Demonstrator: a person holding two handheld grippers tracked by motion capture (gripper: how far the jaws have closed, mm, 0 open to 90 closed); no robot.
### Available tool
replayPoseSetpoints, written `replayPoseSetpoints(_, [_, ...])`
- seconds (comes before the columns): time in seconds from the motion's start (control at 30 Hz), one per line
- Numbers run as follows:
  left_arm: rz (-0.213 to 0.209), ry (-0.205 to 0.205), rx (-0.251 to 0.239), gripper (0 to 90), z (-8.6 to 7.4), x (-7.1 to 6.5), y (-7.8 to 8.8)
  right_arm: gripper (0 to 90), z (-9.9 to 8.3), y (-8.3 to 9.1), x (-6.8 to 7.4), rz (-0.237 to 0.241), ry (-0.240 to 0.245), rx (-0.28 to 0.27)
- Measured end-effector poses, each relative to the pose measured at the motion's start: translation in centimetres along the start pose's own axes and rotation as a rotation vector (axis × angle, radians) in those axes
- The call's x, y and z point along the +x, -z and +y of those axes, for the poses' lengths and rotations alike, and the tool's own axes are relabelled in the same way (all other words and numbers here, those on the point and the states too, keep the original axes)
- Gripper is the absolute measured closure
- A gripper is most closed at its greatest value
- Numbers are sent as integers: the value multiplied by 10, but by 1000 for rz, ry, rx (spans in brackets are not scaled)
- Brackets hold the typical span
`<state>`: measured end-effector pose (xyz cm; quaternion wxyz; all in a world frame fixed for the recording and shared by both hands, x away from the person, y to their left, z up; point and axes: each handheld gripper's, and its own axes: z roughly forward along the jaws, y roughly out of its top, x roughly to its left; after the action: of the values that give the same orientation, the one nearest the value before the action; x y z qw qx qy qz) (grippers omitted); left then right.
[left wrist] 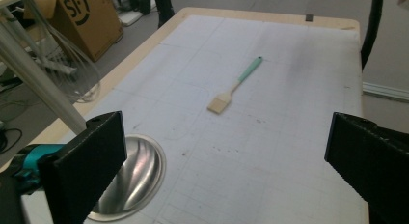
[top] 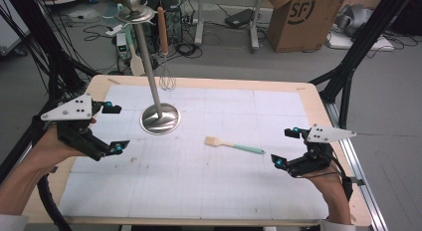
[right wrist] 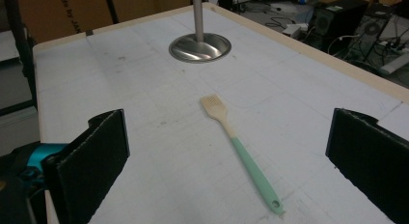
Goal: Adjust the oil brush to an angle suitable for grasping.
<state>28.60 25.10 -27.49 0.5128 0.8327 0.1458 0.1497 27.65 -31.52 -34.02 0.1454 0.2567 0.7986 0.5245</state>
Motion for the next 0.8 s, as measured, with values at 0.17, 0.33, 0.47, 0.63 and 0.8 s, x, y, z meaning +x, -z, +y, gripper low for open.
replayPoseSetpoints(0.17, [-42,14,-11,17,-15,-11,-2,3,7,-4,4,5,23,13])
replayPoseSetpoints(0.33, [-57,16,32,17,-29,-20,-11,3,20,-6,2,-2,44,30])
replayPoseSetpoints(0.47, [-64,10,13,17,-38,-27,-15,3,26,-12,0,-8,51,50])
replayPoseSetpoints(0.63, [-109,43,16,17,-52,-31,-22,3,31,-24,-2,-3,61,75])
replayPoseSetpoints(0.8, [-100,31,-11,17,-61,-36,-21,7,34,-33,-5,-5,64,108])
